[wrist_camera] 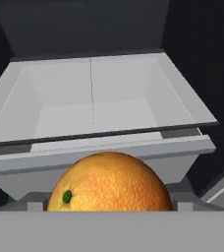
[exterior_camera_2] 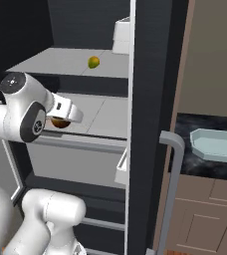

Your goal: Pick the mango and orange from the fridge and place them inside the tupperware on the counter.

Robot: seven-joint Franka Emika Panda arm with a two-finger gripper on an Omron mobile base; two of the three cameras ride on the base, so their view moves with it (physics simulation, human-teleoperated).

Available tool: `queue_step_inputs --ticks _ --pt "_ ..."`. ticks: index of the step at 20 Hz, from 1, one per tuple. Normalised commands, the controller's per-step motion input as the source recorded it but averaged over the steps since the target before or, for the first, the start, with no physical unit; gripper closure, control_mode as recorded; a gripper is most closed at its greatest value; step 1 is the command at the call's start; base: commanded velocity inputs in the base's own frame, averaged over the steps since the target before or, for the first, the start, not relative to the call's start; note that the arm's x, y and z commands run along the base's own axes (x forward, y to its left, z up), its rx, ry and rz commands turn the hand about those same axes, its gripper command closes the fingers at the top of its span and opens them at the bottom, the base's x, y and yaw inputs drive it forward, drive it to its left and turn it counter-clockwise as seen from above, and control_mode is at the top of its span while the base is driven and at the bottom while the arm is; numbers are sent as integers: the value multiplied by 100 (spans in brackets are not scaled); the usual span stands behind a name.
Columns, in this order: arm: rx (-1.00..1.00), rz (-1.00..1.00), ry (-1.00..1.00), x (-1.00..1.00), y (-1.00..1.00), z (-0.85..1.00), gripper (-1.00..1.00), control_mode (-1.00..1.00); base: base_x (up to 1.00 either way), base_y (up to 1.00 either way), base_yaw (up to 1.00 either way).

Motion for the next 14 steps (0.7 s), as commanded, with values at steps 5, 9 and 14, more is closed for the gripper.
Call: queue_step_inputs --ticks 5,9,14 --pt "-18 0 4 -26 11 12 100 -100 0 0 0" --pt "-1 0 27 -36 0 1 100 -100 0 0 0" --pt "0 0 0 0 0 0 100 100 -65 0 0"
